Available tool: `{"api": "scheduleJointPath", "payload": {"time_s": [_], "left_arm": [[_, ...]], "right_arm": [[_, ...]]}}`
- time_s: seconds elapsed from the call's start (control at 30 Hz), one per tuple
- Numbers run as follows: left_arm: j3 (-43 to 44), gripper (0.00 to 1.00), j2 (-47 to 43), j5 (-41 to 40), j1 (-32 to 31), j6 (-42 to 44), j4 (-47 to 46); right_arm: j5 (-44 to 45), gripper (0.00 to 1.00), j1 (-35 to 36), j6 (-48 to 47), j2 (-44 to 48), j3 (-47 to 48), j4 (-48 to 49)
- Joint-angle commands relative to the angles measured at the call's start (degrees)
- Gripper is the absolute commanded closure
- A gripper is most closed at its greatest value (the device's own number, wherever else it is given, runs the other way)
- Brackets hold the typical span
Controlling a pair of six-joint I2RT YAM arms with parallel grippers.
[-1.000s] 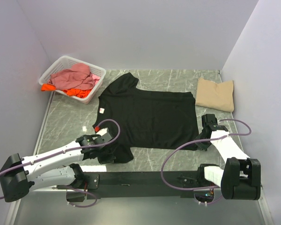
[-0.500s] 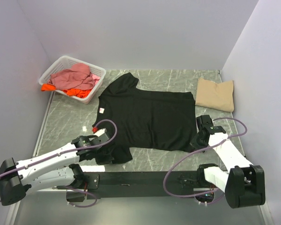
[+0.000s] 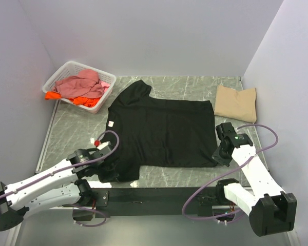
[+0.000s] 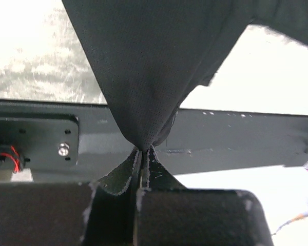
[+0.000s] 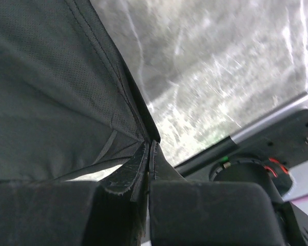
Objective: Fold and stack the t-shirts
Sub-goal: Flatten the tshirt out
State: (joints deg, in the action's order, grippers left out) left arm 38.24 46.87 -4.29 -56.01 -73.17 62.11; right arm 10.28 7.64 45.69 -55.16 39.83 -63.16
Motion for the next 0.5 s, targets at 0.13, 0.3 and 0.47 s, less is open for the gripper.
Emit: {"api": "scheduleJointPath", "payload": {"time_s": [0.13, 0.3, 0.47], "left_arm": [[3.68, 0.99, -3.80, 2.10, 0.11, -4.61, 4.69], [6.83, 0.99, 2.06, 2.00, 3.60, 3.71, -2.33], [15.45, 0.99, 17.16, 0.61, 9.24, 16.27, -7.87]], "right_arm": [[1.93, 1.00, 0.36, 1.24, 3.74, 1.21, -6.28], [1.94, 1.00, 0.36, -0.60, 0.24, 2.53, -3.56], [0.44, 1.00, 0.27, -3.67, -5.56, 5.60, 1.44]]}}
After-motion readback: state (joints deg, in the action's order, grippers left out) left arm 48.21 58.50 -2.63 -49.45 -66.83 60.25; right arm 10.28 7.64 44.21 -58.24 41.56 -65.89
